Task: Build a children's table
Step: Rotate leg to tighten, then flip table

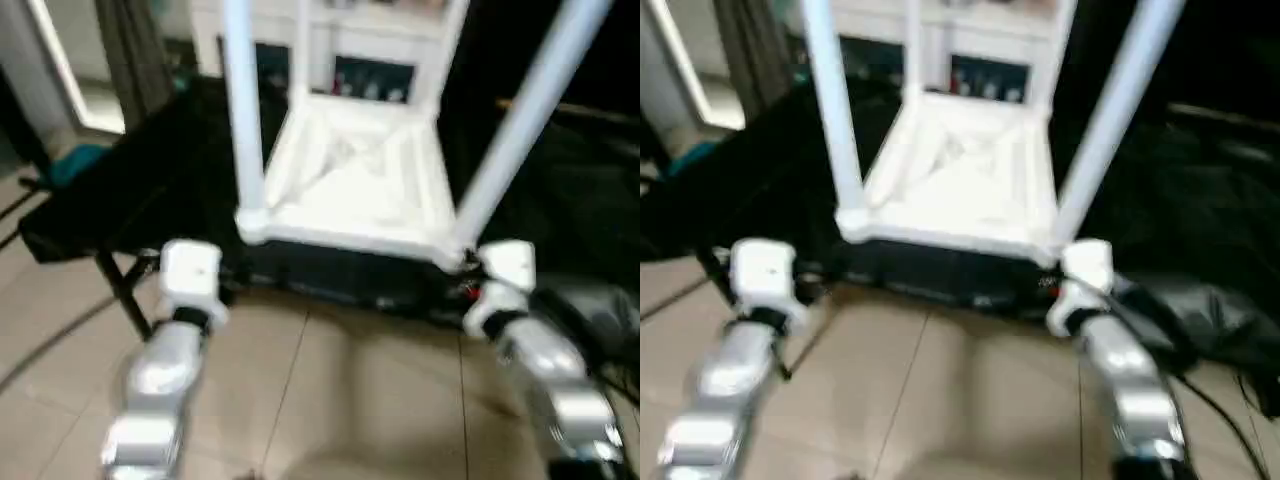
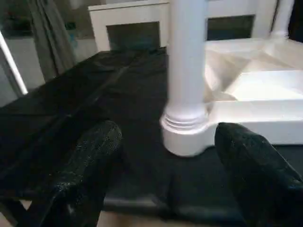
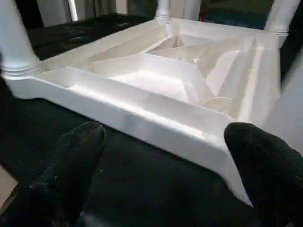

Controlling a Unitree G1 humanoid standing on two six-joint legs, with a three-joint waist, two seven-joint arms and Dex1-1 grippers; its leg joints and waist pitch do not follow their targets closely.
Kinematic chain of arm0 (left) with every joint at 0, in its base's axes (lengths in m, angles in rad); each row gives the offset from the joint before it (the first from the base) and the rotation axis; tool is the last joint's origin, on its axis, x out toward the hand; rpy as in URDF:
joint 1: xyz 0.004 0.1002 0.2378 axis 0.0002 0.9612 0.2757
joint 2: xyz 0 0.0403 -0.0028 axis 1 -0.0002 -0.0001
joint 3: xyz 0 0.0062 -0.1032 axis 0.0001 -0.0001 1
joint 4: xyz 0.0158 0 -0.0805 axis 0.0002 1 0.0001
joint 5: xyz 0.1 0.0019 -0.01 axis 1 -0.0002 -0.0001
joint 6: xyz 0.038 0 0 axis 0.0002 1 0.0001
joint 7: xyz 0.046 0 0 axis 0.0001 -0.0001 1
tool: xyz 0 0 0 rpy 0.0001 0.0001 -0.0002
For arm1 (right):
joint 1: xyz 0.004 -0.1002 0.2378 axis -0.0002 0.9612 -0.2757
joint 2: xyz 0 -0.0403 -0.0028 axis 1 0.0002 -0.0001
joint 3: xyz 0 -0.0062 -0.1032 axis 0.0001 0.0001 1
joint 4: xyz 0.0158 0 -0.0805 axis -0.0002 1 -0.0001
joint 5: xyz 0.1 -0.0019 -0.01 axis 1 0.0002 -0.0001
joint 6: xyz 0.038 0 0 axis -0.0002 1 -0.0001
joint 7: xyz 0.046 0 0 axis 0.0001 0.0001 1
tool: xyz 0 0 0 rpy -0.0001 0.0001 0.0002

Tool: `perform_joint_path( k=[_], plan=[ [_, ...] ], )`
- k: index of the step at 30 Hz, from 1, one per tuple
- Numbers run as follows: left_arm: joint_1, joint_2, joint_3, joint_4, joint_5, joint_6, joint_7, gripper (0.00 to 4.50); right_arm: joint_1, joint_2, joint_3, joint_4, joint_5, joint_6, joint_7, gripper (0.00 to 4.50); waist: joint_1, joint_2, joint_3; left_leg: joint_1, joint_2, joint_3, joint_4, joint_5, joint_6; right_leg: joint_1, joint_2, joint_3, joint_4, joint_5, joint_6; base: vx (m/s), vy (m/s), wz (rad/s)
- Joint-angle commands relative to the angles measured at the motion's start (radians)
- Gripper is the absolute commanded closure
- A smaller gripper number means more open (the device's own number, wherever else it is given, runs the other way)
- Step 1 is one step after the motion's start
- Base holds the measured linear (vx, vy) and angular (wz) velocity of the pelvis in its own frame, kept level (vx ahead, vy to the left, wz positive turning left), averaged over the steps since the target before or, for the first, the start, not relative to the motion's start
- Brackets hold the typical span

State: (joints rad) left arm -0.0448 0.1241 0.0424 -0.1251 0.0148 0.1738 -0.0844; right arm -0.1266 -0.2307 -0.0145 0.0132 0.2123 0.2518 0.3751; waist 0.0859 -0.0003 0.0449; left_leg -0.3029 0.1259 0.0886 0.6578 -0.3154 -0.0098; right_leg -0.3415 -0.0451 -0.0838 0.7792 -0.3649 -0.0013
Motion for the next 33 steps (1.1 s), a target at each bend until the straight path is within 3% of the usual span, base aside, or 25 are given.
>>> perform_joint_path(
  k=[1, 2, 3, 4, 5, 6, 7, 8, 9, 10, 11, 12, 13, 14, 16, 18, 19, 20, 22, 27, 33],
  plan=[
    [-0.006, -0.014, -0.034, -0.002, -0.004, 0.007, -0.009, 0.81, 0.014, -0.027, -0.024, -0.01, 0.01, 0.01, 0.018, 0.0, -0.032, 0.007, -0.057, 0.086, 0.136, -0.076, -0.135, 0.236, 0.45, -0.126, -0.039, 0.028, -0.017, 0.128, 0.066, 0.116, -0.034, -0.08],
    [-0.003, -0.014, -0.032, -0.003, -0.005, 0.006, -0.011, 0.81, 0.022, -0.034, -0.019, -0.017, 0.016, 0.01, 0.036, 0.0, -0.036, -0.015, -0.063, 0.089, 0.115, -0.058, -0.12, 0.225, 0.429, -0.125, -0.051, 0.049, -0.068, 0.194, 0.033, 0.116, -0.034, -0.08],
    [-0.001, -0.016, -0.03, -0.004, -0.01, -0.001, -0.014, 0.81, 0.024, -0.036, -0.019, -0.019, 0.016, 0.01, 0.039, 0.0, -0.033, -0.062, -0.055, 0.042, 0.018, 0.019, -0.096, 0.055, 0.325, -0.056, -0.067, 0.092, -0.182, 0.243, -0.009, 0.142, -0.078, -0.01],
    [0.009, -0.019, -0.022, -0.01, -0.035, -0.021, -0.029, 0.81, 0.033, -0.045, -0.018, -0.029, 0.02, 0.013, 0.053, 0.0, 0.01, -0.089, -0.058, -0.043, -0.064, 0.03, 0.03, -0.061, 0.232, 0.062, -0.174, 0.219, -0.278, -0.084, -0.06, 0.138, -0.104, 0.12],
    [0.011, -0.019, -0.021, -0.012, -0.04, -0.021, -0.033, 0.81, 0.034, -0.046, -0.018, -0.031, 0.021, 0.014, 0.055, 0.0, 0.01, -0.089, -0.058, -0.043, -0.064, 0.03, 0.03, -0.061, 0.232, 0.062, -0.174, 0.219, -0.278, -0.084, -0.06, 0.138, -0.104, 0.12],
    [0.016, -0.019, -0.016, -0.017, -0.061, -0.005, -0.047, 0.81, 0.036, -0.049, -0.019, -0.035, 0.025, 0.019, 0.06, 0.0, 0.018, -0.082, -0.057, -0.087, -0.023, -0.017, 0.049, 0.117, 0.068, 0.104, -0.194, 0.203, -0.228, 0.181, -0.23, 0.128, -0.093, 0.05],
    [0.021, -0.017, -0.012, -0.02, -0.074, 0.01, -0.057, 0.53, 0.038, -0.052, -0.018, -0.038, 0.029, 0.022, 0.068, 0.0, 0.009, -0.074, -0.049, -0.085, -0.009, -0.022, 0.018, 0.247, -0.003, 0.083, -0.166, 0.158, -0.205, 0.527, -0.238, 0.126, -0.076, -0.09],
    [0.029, -0.008, -0.006, -0.028, -0.105, 0.015, -0.092, 0.53, 0.04, -0.062, -0.013, -0.044, 0.037, 0.03, 0.087, 0.0, 0.01, -0.061, -0.048, -0.08, -0.001, -0.023, -0.013, 0.316, -0.021, 0.069, -0.144, 0.128, -0.192, 0.653, -0.225, 0.126, -0.076, -0.09],
    [0.031, -0.005, -0.005, -0.031, -0.112, 0.015, -0.102, 0.48, 0.04, -0.064, -0.012, -0.045, 0.04, 0.033, 0.092, 0.0, 0.01, -0.018, -0.052, -0.078, 0.026, -0.017, -0.09, 0.438, -0.022, 0.038, -0.087, 0.076, -0.17, 0.735, -0.186, 0.094, -0.044, -0.1],
    [0.031, -0.007, 0.003, -0.034, -0.119, 0.015, -0.102, 0.44, 0.042, -0.068, -0.007, -0.048, 0.042, 0.039, 0.1, 0.0, 0.002, -0.015, -0.056, -0.087, 0.037, -0.015, -0.079, 0.488, -0.012, 0.036, -0.05, 0.071, -0.155, 0.747, -0.167, 0.0, 0.0, 0.0],
    [0.031, -0.007, 0.003, -0.034, -0.119, 0.015, -0.102, 0.33, 0.042, -0.068, -0.007, -0.048, 0.042, 0.039, 0.1, 0.0, -0.003, -0.009, -0.061, -0.079, 0.06, -0.025, -0.075, 0.487, -0.012, 0.035, -0.05, 0.071, -0.147, 0.709, -0.154, 0.0, 0.0, 0.0],
    [0.028, -0.002, 0.01, -0.037, -0.116, 0.021, -0.097, 0.2, 0.044, -0.072, -0.002, -0.052, 0.046, 0.043, 0.109, 0.0, 0.001, -0.009, -0.066, -0.056, 0.09, -0.025, -0.072, 0.352, 0.001, 0.02, -0.081, 0.088, -0.167, 0.537, -0.194, 0.0, 0.0, 0.0],
    [0.026, 0.002, 0.013, -0.035, -0.11, 0.027, -0.096, 0.11, 0.045, -0.074, -0.001, -0.054, 0.047, 0.042, 0.112, 0.0, 0.003, -0.01, -0.057, -0.062, 0.091, -0.015, -0.086, 0.234, 0.004, 0.023, -0.087, 0.089, -0.182, 0.437, -0.227, 0.0, 0.0, 0.0],
    [0.024, 0.003, 0.016, -0.033, -0.109, 0.033, -0.094, 0.11, 0.045, -0.074, -0.001, -0.054, 0.048, 0.042, 0.112, 0.0, 0.004, -0.012, -0.052, -0.061, 0.092, -0.01, -0.093, 0.164, 0.005, 0.023, -0.091, 0.092, -0.19, 0.377, -0.236, 0.0, 0.0, 0.0],
    [0.016, 0.006, 0.021, -0.026, -0.114, 0.038, -0.092, 0.03, 0.043, -0.074, -0.002, -0.053, 0.046, 0.042, 0.114, 0.0, 0.005, -0.015, -0.037, -0.054, 0.1, 0.003, -0.113, -0.038, -0.001, 0.019, -0.1, 0.097, -0.214, 0.135, -0.244, -0.025, 0.005, 0.02],
    [0.006, 0.012, 0.025, -0.019, -0.123, 0.042, -0.091, 0.03, 0.039, -0.075, -0.002, -0.052, 0.044, 0.044, 0.117, 0.0, 0.008, -0.018, -0.03, -0.045, 0.1, 0.015, -0.12, -0.114, -0.008, 0.012, -0.107, 0.101, -0.232, -0.031, -0.221, -0.025, 0.005, 0.02],
    [-0.013, 0.016, 0.035, -0.005, -0.134, 0.053, -0.091, 0.03, 0.029, -0.079, 0.003, -0.046, 0.043, 0.044, 0.128, 0.0, 0.008, -0.013, -0.026, -0.043, 0.101, 0.017, -0.125, -0.142, -0.019, 0.008, -0.108, 0.102, -0.236, -0.097, -0.208, 0.0, 0.0, 0.0],
    [-0.019, 0.017, 0.038, 0.0, -0.136, 0.057, -0.091, 0.03, 0.026, -0.08, 0.004, -0.045, 0.042, 0.045, 0.13, 0.0, 0.006, -0.013, -0.026, -0.041, 0.102, 0.018, -0.127, -0.156, -0.024, 0.006, -0.108, 0.102, -0.239, -0.121, -0.2, 0.0, 0.0, 0.0],
    [-0.052, 0.023, 0.049, 0.032, -0.14, 0.074, -0.091, 0.03, 0.007, -0.089, 0.011, -0.032, 0.046, 0.047, 0.156, 0.0, 0.006, -0.018, -0.031, -0.045, 0.102, 0.023, -0.128, -0.129, -0.027, 0.006, -0.107, 0.102, -0.237, -0.113, -0.176, 0.0, 0.0, 0.0],
    [-0.142, 0.052, 0.058, 0.152, -0.115, 0.1, -0.087, 0.03, -0.042, -0.109, 0.036, 0.005, 0.051, 0.05, 0.221, 0.0, 0.006, -0.023, -0.039, -0.052, 0.098, 0.027, -0.123, -0.049, -0.004, 0.009, -0.107, 0.1, -0.228, -0.002, -0.179, 0.0, 0.0, 0.0],
    [-0.305, 0.09, 0.084, 0.39, -0.116, 0.084, -0.085, 0.03, -0.109, -0.097, 0.049, 0.058, 0.043, 0.036, 0.244, 0.0, 0.012, -0.024, -0.053, -0.052, 0.094, 0.028, -0.11, 0.083, 0.032, 0.012, -0.106, 0.095, -0.205, 0.203, -0.222, 0.0, 0.0, 0.0]
  ],
)
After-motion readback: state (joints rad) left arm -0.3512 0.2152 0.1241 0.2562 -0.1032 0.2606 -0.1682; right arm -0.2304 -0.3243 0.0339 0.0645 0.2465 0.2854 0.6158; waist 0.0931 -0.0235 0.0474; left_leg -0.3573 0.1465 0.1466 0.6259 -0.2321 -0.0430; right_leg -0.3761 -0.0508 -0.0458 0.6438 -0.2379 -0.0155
